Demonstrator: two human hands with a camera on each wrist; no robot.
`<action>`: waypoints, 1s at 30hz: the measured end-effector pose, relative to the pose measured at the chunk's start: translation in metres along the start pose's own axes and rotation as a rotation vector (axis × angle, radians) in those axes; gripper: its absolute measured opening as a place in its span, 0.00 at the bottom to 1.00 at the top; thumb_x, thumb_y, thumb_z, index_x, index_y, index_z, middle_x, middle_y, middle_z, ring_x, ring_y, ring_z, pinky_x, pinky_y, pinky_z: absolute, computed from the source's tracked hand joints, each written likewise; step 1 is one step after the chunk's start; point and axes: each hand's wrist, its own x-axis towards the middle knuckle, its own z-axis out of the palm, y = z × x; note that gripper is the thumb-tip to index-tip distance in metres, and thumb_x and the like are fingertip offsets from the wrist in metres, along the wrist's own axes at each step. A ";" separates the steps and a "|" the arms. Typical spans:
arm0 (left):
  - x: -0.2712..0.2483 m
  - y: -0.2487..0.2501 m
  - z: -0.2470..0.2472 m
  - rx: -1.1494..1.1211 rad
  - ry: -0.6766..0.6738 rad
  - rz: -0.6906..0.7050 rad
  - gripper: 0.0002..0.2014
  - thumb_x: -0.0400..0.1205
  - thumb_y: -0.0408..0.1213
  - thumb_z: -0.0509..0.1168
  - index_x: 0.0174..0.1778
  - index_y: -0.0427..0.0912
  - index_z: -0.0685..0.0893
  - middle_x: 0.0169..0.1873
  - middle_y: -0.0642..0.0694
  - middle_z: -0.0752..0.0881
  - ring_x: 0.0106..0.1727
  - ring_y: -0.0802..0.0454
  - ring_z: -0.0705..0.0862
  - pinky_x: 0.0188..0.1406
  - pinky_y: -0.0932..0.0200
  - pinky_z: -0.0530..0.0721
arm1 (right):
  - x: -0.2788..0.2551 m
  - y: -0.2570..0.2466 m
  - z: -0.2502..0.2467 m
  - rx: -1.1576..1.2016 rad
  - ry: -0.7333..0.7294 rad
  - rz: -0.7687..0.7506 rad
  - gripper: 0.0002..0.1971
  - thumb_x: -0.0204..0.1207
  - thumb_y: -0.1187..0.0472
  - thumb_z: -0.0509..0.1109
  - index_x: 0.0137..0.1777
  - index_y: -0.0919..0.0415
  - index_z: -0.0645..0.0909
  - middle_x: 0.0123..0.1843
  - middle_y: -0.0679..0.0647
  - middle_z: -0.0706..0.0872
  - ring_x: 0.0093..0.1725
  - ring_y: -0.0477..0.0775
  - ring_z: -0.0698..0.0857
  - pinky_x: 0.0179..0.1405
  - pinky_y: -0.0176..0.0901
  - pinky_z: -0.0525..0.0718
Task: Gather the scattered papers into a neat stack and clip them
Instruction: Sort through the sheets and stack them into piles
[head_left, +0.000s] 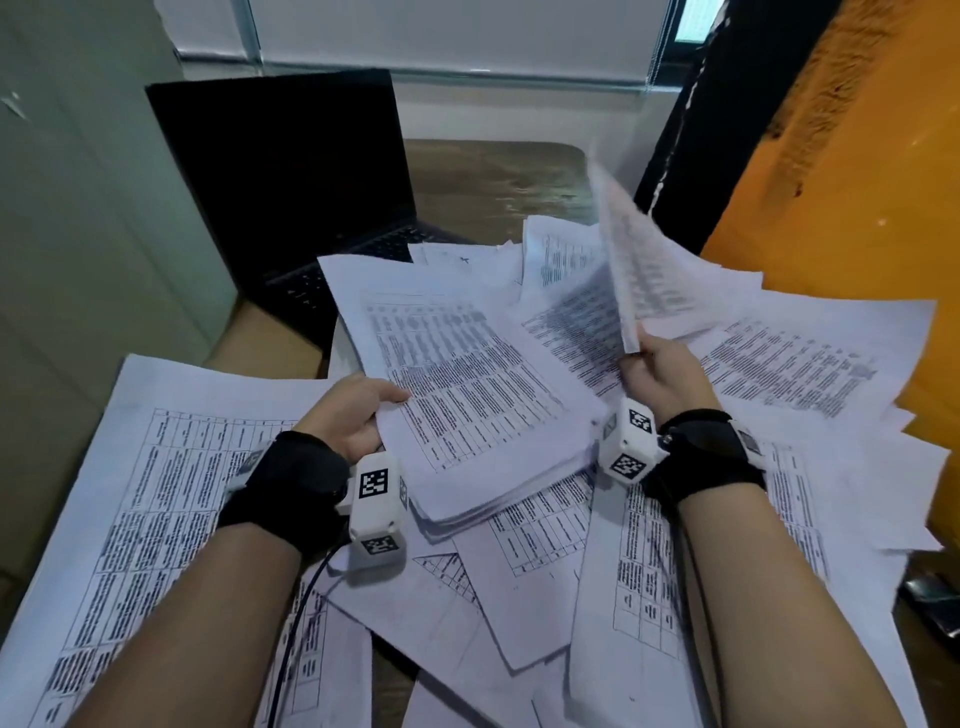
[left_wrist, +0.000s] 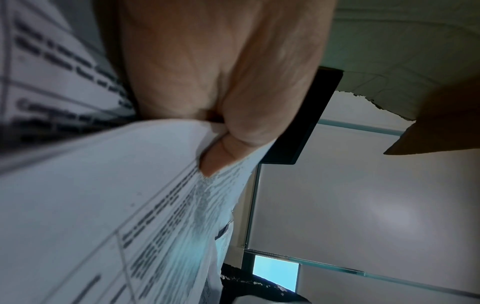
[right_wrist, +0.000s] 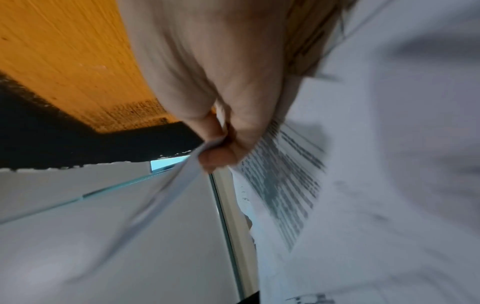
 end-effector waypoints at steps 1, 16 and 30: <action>-0.001 0.000 -0.001 0.023 0.000 -0.007 0.25 0.85 0.21 0.54 0.79 0.28 0.57 0.73 0.24 0.70 0.53 0.34 0.86 0.34 0.48 0.90 | -0.004 -0.004 0.003 0.008 -0.054 0.013 0.08 0.86 0.67 0.58 0.46 0.64 0.76 0.35 0.54 0.79 0.26 0.45 0.79 0.24 0.32 0.79; 0.013 -0.003 -0.007 -0.048 0.057 0.114 0.25 0.89 0.49 0.46 0.82 0.45 0.62 0.77 0.44 0.73 0.71 0.44 0.77 0.52 0.49 0.84 | -0.051 -0.015 0.030 -1.077 -0.447 0.204 0.10 0.81 0.69 0.68 0.59 0.60 0.82 0.43 0.58 0.90 0.26 0.49 0.88 0.23 0.36 0.84; 0.026 -0.003 -0.025 0.025 0.012 0.409 0.48 0.67 0.53 0.78 0.81 0.45 0.65 0.70 0.44 0.81 0.67 0.48 0.82 0.70 0.45 0.79 | -0.028 -0.053 -0.017 -0.863 0.472 -0.120 0.43 0.72 0.57 0.74 0.81 0.68 0.55 0.79 0.69 0.64 0.75 0.69 0.70 0.67 0.58 0.74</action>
